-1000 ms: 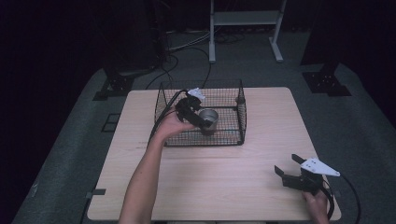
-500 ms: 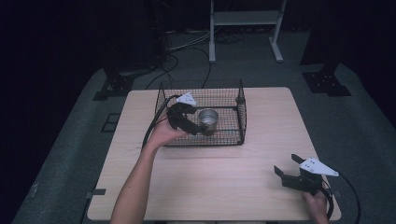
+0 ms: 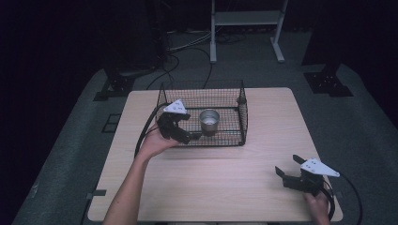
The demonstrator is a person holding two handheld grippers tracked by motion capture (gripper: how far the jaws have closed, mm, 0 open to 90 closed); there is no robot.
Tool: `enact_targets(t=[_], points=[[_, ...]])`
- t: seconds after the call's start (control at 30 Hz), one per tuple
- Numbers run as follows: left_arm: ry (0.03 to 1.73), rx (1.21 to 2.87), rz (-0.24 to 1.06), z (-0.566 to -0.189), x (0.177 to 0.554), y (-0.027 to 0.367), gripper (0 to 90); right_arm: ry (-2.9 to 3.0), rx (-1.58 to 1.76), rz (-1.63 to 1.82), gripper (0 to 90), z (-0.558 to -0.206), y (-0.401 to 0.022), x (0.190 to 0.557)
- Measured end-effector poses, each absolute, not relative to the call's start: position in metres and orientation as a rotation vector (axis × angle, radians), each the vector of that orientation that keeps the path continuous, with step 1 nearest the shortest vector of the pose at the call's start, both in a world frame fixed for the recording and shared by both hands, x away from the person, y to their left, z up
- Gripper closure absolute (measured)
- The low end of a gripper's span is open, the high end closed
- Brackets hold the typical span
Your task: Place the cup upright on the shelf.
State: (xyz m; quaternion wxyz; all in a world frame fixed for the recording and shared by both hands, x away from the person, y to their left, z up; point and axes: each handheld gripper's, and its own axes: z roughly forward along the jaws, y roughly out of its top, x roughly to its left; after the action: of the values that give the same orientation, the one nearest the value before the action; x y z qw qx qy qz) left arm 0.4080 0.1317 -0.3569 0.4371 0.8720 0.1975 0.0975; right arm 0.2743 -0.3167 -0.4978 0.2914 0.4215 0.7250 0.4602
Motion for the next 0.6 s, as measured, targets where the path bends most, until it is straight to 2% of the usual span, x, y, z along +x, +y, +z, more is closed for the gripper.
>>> enact_targets(t=[0.6], points=[[0.514, 2.133, 0.298, -0.370, 0.374, 0.161, 6.6, 1.935, 1.124, 1.207, 13.5, -0.498, -0.315, 0.274]])
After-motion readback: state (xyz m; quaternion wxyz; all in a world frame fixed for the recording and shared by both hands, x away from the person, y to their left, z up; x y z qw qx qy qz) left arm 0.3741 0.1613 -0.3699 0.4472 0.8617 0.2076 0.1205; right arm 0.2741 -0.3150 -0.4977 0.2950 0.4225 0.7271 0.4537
